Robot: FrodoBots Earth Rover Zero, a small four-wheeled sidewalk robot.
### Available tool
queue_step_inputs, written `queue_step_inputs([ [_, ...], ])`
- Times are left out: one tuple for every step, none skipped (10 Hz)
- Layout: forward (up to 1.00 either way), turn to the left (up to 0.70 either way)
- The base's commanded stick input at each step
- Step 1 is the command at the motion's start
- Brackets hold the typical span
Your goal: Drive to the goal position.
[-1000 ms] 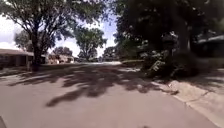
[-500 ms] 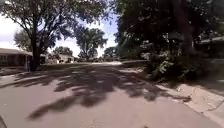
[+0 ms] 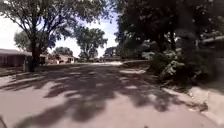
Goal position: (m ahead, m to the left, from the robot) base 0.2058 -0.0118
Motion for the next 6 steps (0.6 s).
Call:
queue_step_inputs([
  [0.70, 0.00],
  [0.70, 0.00],
  [0.70, 0.00],
  [0.70, 0.00],
  [0.70, 0.00],
  [0.70, 0.00],
])
